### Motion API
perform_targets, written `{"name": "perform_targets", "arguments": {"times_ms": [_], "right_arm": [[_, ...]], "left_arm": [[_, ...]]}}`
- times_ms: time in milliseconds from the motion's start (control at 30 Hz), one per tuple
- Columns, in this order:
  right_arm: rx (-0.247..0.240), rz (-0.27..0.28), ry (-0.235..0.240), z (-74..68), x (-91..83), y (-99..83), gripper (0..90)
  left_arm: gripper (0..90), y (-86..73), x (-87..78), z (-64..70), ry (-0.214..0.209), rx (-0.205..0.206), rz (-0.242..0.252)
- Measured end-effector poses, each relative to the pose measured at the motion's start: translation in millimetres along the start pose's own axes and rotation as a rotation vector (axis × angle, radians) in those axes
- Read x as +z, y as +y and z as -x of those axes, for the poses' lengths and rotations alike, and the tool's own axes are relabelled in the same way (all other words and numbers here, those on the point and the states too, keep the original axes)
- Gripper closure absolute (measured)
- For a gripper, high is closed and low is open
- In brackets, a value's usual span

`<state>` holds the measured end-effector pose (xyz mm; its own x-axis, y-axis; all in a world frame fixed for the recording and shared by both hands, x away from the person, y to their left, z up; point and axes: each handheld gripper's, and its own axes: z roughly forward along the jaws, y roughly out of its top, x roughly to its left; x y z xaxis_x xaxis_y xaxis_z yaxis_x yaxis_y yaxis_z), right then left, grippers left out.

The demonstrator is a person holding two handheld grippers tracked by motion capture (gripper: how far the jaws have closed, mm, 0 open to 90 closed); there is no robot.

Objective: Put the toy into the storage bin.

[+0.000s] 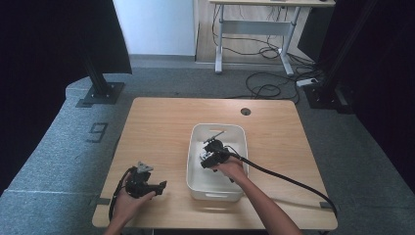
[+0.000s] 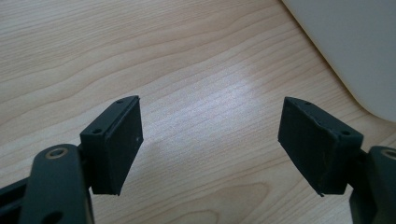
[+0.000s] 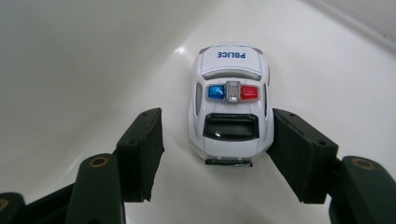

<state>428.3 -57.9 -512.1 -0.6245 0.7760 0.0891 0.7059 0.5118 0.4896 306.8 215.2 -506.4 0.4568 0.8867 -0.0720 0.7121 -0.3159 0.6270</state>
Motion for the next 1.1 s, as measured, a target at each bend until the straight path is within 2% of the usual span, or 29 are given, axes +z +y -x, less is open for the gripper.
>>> {"name": "perform_targets", "arguments": {"times_ms": [267,1100], "right_arm": [[0.006,-0.002,0.034,-2.3,-0.2,0.0,38.0],[-0.038,-0.036,0.108,-12.6,2.3,-1.4,39.8]], "left_arm": [[22.7,0.1,-0.1,0.0,0.000,0.001,0.000],[22.7,0.4,-0.1,0.1,-0.001,0.002,0.001]]}}
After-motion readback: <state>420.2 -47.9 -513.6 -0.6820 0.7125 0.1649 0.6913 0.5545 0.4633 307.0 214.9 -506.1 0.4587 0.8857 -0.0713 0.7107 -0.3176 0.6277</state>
